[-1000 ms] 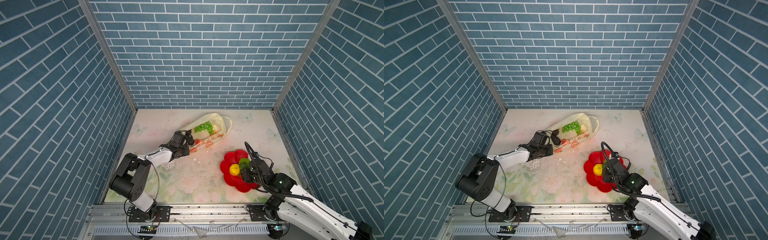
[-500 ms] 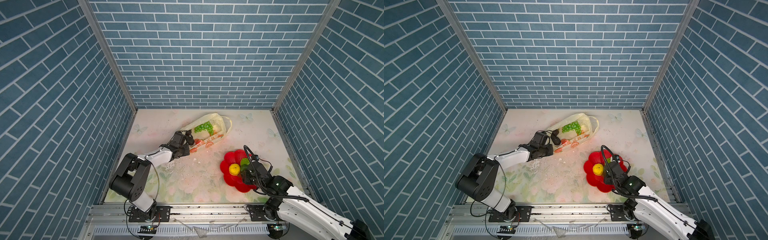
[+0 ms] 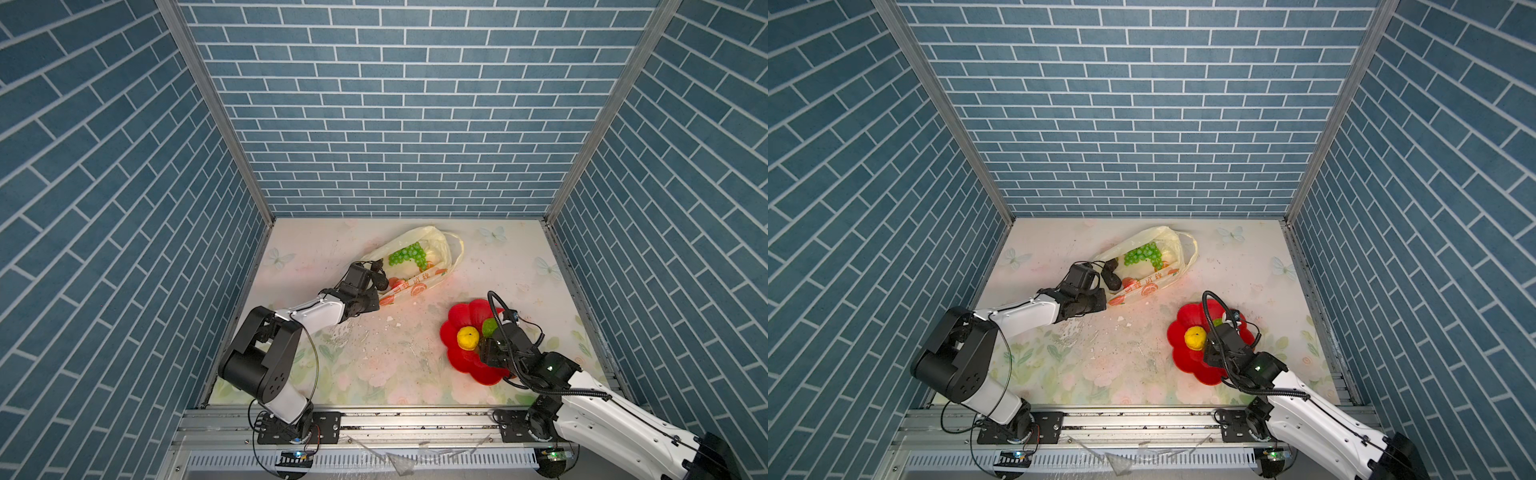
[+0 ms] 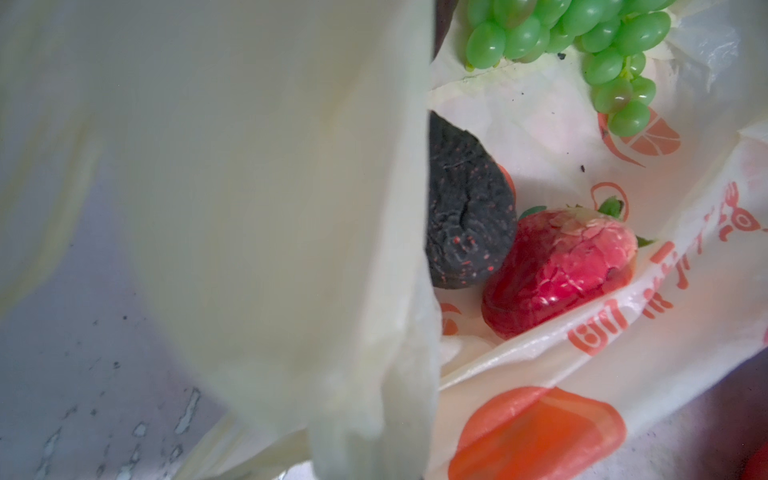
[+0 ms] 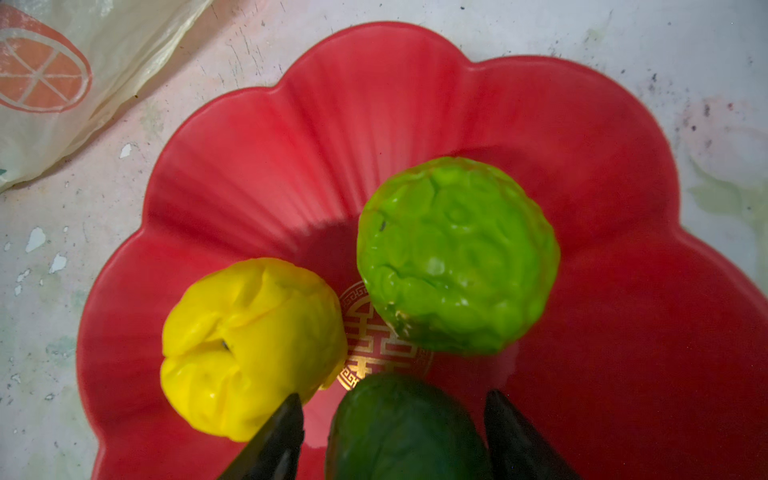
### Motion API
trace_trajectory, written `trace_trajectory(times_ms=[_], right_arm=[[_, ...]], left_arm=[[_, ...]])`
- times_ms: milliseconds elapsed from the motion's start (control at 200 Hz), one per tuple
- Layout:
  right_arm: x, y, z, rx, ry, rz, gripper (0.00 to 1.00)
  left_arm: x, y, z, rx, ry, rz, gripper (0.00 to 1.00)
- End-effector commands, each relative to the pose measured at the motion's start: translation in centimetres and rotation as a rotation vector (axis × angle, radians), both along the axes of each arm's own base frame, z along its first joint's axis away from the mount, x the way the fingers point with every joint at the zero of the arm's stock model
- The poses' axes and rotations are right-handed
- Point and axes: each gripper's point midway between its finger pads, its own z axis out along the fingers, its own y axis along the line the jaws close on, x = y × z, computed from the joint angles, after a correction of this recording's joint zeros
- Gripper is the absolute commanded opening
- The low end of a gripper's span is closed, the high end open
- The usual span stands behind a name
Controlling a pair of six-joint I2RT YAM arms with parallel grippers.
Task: Take fruits out of the plastic bag
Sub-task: Place the fruit on the plate.
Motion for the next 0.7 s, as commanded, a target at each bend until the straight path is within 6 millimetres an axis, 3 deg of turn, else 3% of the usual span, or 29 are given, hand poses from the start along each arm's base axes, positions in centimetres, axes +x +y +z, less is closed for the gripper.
trace_trajectory(times_ms=[0,360,555,695], right_arm=[[0.0,-0.6,-0.5,-0.001,-0.007,-0.043,0.70],[0.4,-0.6,1.2,-0.012,-0.026,-0.043,0.70],[2.2,-0.3,5.6,-0.094,-0.075,-0.023,0.70],[4.5,1.4,8.8,-0.162,-0.100,0.037,0.70]], left_arm=[[0.2,-0.2,0.2,0.008,-0.002,-0.001,0.11],[0.1,-0.4,0.2,0.001,0.003,-0.006,0.10],[-0.1,-0.3,0.4,-0.005,0.005,-0.004,0.11],[-0.5,-0.3,0.6,-0.013,0.013,-0.005,0.25]])
